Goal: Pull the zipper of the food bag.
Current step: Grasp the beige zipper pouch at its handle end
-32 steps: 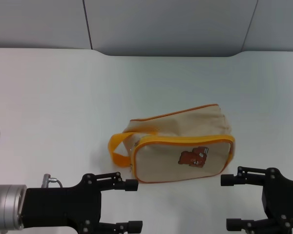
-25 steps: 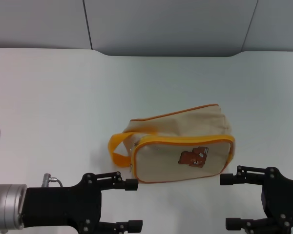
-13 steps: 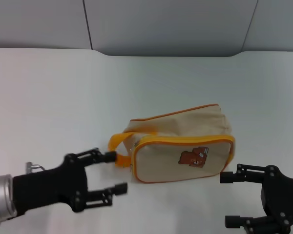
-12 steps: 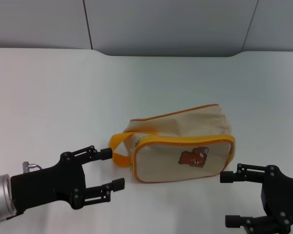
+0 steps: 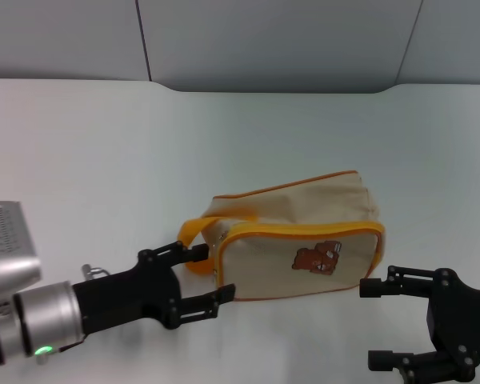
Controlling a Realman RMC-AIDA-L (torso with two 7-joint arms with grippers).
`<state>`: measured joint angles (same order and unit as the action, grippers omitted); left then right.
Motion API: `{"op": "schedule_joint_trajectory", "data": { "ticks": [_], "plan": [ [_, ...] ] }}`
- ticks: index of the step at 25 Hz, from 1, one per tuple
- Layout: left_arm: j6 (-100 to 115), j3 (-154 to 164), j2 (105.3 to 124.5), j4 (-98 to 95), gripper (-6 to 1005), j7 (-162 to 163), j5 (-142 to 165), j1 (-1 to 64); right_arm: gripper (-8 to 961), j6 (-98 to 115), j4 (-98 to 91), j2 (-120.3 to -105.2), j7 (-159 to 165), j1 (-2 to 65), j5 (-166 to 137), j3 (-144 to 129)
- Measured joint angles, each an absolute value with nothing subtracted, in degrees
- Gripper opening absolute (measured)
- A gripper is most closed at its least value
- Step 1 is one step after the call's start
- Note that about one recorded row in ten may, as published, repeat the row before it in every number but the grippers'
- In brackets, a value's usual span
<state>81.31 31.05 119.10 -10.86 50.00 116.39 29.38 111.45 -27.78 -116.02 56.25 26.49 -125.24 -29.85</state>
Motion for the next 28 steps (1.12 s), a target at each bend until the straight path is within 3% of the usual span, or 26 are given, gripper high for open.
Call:
{"op": "schedule_joint_trajectory", "data": {
  "ticks": [11, 17, 28],
  "plan": [
    [75.7, 28.0, 119.23, -6.7, 691, 47.7, 115.5, 33.0, 833, 111.4, -27.8, -115.92, 56.2, 26.0, -124.9, -29.1],
    [76.6, 28.0, 119.13, -6.6, 454, 47.5, 115.5, 33.0, 834, 111.4, -27.9, -115.81, 56.2, 25.9, -123.9, -29.1],
    [78.1, 27.2, 119.13, -6.6, 221, 48.1, 115.6, 33.2, 834, 111.4, -27.9, -115.82, 56.2, 26.2, -123.5, -28.5]
  ]
}}
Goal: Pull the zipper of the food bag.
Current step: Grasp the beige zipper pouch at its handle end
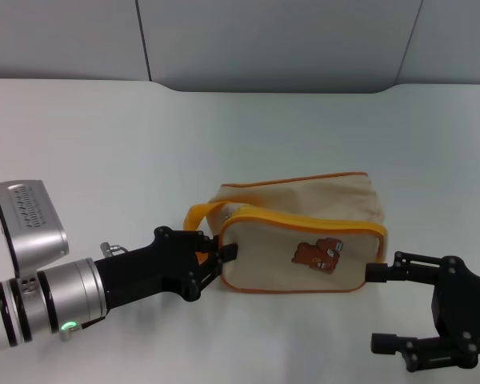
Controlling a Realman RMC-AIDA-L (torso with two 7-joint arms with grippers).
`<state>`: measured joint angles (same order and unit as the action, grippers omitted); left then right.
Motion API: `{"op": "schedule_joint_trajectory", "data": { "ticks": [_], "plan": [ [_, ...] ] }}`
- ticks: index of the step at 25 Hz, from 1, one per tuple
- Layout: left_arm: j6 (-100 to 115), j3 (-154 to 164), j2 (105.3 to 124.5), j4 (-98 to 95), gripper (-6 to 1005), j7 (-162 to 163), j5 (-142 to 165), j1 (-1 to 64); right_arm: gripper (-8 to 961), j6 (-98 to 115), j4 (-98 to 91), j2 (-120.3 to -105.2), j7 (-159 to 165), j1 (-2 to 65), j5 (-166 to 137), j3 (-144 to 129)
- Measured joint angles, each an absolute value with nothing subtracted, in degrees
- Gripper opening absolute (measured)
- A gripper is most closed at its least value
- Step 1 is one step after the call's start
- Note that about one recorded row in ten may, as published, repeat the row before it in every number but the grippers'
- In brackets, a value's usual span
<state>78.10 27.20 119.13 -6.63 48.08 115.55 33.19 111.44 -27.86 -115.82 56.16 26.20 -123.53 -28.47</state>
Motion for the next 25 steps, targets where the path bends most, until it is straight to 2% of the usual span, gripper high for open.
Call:
{"op": "schedule_joint_trajectory", "data": {
  "ticks": [5, 8, 13, 25],
  "plan": [
    [83.5, 25.7, 118.79, -8.3, 145, 48.1, 115.5, 32.6, 834, 111.5, -27.8, -115.89, 56.4, 26.3, -123.5, -26.5],
    [86.2, 25.5, 118.75, -9.8, 141, 48.1, 115.1, 32.3, 834, 112.3, -27.5, -115.89, 58.1, 26.5, -123.5, -24.0],
    [94.8, 25.5, 118.74, -14.8, 91, 48.1, 113.4, 32.6, 833, 115.0, -27.7, -115.28, 70.8, 28.3, -121.8, -21.0],
    [99.8, 25.9, 118.78, -18.9, 61, 47.5, 113.2, 34.2, 833, 115.8, -27.8, -114.43, 81.4, 29.2, -117.9, -20.9]
  ]
}}
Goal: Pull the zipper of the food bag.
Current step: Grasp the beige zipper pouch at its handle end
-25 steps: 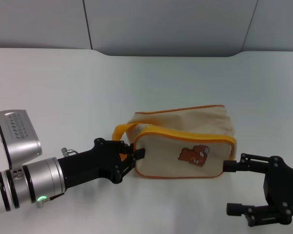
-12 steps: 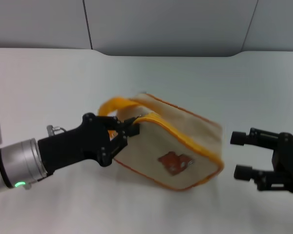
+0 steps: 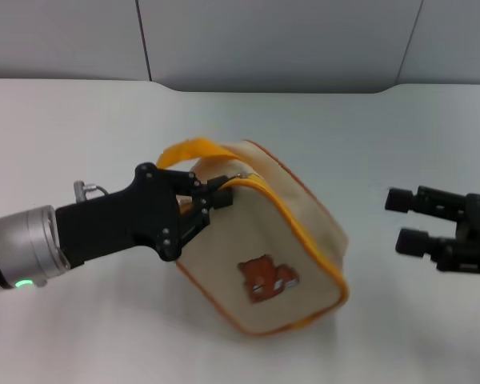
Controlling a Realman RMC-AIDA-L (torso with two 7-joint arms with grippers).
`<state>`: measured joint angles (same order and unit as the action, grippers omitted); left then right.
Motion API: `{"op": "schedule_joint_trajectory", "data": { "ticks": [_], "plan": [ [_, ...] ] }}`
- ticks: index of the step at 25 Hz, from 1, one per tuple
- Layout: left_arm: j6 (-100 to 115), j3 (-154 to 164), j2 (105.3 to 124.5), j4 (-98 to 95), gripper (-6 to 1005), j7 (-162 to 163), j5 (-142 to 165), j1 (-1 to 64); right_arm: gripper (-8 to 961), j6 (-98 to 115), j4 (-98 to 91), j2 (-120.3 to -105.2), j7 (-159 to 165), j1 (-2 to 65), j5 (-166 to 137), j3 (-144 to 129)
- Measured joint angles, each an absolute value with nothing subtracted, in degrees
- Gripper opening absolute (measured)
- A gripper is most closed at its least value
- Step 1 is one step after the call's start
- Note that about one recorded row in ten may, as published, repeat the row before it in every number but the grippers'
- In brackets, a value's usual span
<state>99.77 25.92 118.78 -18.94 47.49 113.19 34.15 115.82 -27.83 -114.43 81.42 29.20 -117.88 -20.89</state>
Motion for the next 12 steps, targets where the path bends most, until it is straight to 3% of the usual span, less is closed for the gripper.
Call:
{"op": "schedule_joint_trajectory", "data": {
  "ticks": [3, 12],
  "plan": [
    [102.0, 26.5, 118.88, -21.3, 60, 47.5, 113.2, 35.2, 833, 115.4, -27.6, -113.8, 84.1, 30.0, -117.5, -21.0],
    [99.6, 26.9, 119.02, -20.6, 56, 46.7, 113.1, 34.7, 834, 115.0, -27.6, -113.83, 84.7, 30.1, -117.6, -21.4]
  ]
}}
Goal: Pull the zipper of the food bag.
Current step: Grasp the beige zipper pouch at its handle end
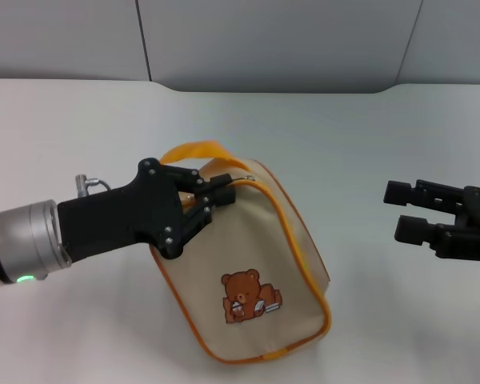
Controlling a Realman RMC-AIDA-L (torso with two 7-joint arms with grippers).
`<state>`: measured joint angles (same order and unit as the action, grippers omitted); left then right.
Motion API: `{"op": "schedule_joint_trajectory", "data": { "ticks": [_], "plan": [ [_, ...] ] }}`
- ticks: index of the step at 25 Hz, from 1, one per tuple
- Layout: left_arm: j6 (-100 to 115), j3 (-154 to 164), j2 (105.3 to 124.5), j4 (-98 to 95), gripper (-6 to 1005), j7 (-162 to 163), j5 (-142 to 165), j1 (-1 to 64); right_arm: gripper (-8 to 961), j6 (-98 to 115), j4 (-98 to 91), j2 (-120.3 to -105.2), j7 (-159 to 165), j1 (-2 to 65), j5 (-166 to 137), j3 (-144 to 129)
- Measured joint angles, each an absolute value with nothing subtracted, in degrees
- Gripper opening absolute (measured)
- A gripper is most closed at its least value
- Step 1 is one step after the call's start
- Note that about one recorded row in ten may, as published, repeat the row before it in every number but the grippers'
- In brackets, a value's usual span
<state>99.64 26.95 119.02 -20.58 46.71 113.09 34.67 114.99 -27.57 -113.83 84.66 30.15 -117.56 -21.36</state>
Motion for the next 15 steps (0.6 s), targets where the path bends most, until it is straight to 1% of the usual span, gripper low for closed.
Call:
{"op": "schedule_joint_trajectory", "data": {
  "ticks": [5, 6, 7, 11, 12, 13, 15],
  "plan": [
    [99.0, 26.4, 118.74, -20.1, 53, 46.6, 111.9, 31.5, 834, 114.7, -27.7, -113.7, 85.4, 30.5, -117.6, -21.2],
    [98.9, 26.3, 118.61, -20.4, 52, 46.8, 111.1, 29.6, 834, 114.2, -27.7, -113.75, 85.4, 31.0, -117.6, -21.3],
    [98.9, 26.3, 118.61, -20.4, 52, 46.8, 111.1, 29.6, 834, 114.0, -27.7, -113.84, 85.4, 31.2, -117.6, -21.4],
    [98.0, 25.4, 118.49, -20.6, 54, 46.9, 110.3, 25.2, 834, 113.5, -27.7, -114.09, 85.4, 32.2, -117.6, -21.4],
    [98.0, 25.4, 118.49, -20.6, 54, 46.9, 110.3, 25.2, 834, 113.5, -27.7, -114.09, 85.4, 32.2, -117.6, -21.4],
    [97.8, 24.9, 118.39, -20.3, 53, 46.7, 110.3, 22.1, 834, 113.2, -27.6, -114.2, 85.4, 32.7, -117.6, -21.5],
    [97.7, 24.9, 118.39, -20.2, 52, 46.7, 110.4, 21.2, 834, 112.9, -27.6, -114.29, 85.4, 32.9, -117.7, -21.5]
  ]
}}
